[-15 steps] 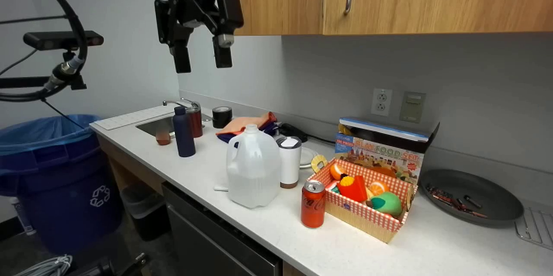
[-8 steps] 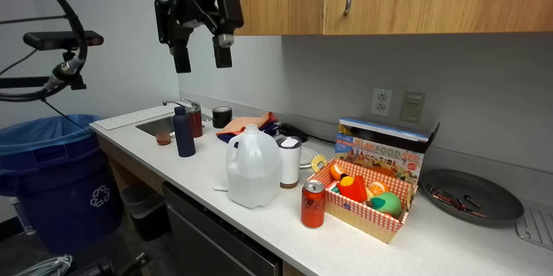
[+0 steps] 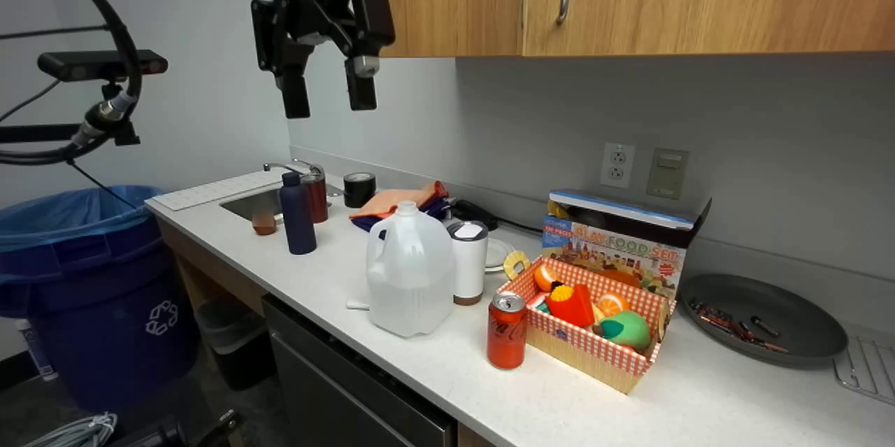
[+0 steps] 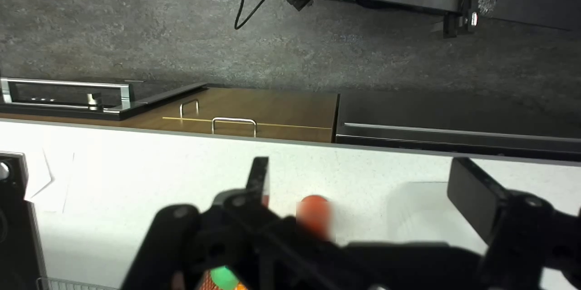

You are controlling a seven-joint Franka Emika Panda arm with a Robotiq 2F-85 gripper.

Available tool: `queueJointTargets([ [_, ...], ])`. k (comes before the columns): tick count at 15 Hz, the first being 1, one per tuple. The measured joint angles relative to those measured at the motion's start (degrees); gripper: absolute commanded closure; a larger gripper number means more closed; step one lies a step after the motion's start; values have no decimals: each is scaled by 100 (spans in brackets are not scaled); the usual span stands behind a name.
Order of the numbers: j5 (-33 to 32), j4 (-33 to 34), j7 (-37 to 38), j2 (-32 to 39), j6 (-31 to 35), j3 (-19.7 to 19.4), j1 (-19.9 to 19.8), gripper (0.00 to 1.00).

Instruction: Open the top right cabinet door

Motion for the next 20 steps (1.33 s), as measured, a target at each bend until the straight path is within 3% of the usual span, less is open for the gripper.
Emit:
queueJointTargets([
  [4,0,85,130,-20,188,-10,0,0],
  [11,-154,596,788,-46,1071,3,-18,0],
  [20,-491,717,1455,433,3225,0,-403,0],
])
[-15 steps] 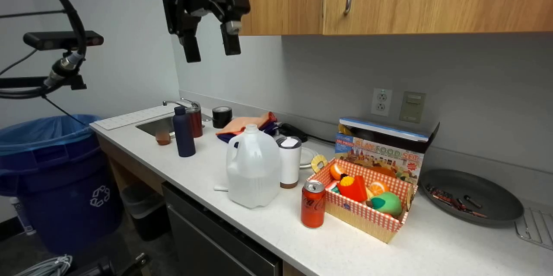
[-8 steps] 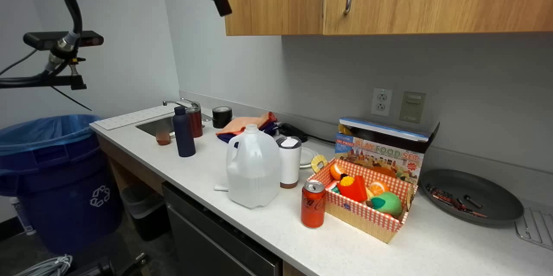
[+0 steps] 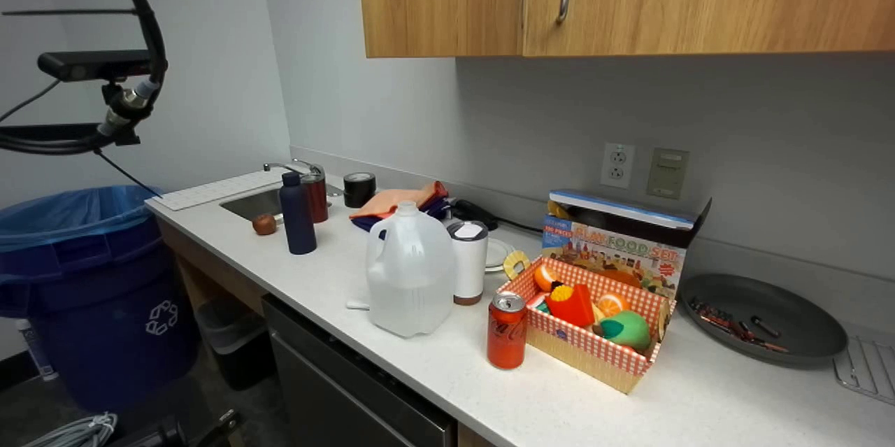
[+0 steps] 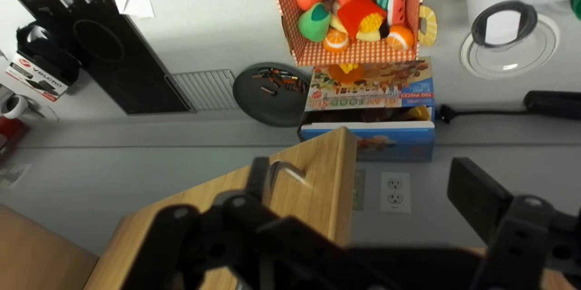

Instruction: Open the top right cabinet door

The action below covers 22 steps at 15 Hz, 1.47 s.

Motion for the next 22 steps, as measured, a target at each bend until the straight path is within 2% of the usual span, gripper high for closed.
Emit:
queueJointTargets([
  [3,-147,1,228,214,415,43,-152,0],
  [14,-167,1,370,243,478,99,-196,0],
  [18,-186,9,920,248,703,216,-259,0],
  [22,-587,26,1753,231,952,542,-676,0],
])
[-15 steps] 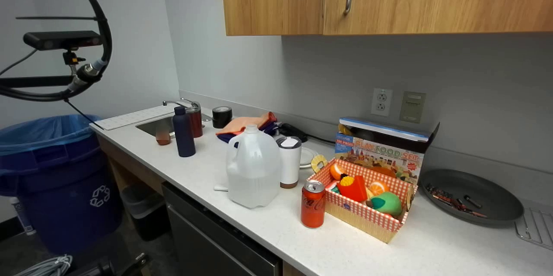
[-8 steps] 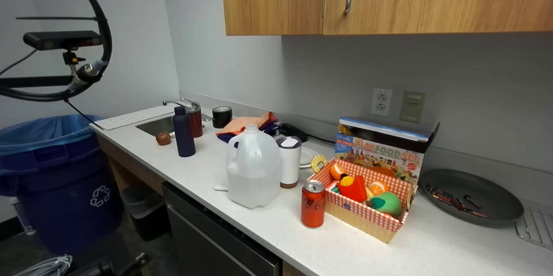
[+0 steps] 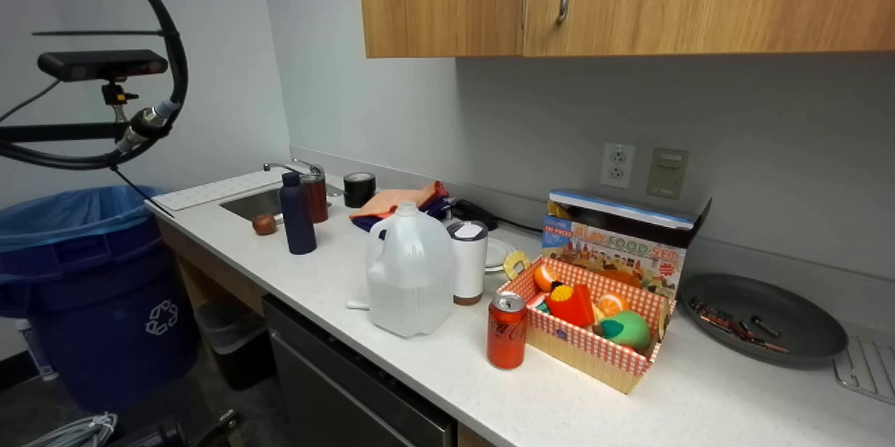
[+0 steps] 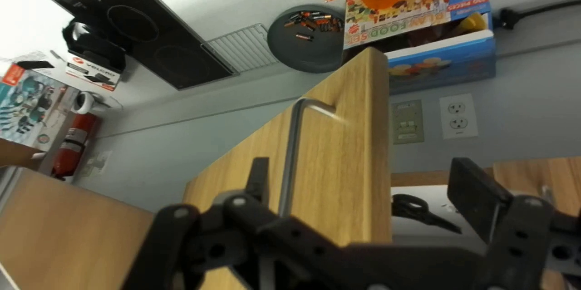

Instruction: Open the top right cabinet door

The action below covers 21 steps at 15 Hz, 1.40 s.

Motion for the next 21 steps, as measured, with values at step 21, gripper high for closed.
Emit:
queueJointTargets([
  [21,-1469,660,2229,614,474,468,-809,0],
])
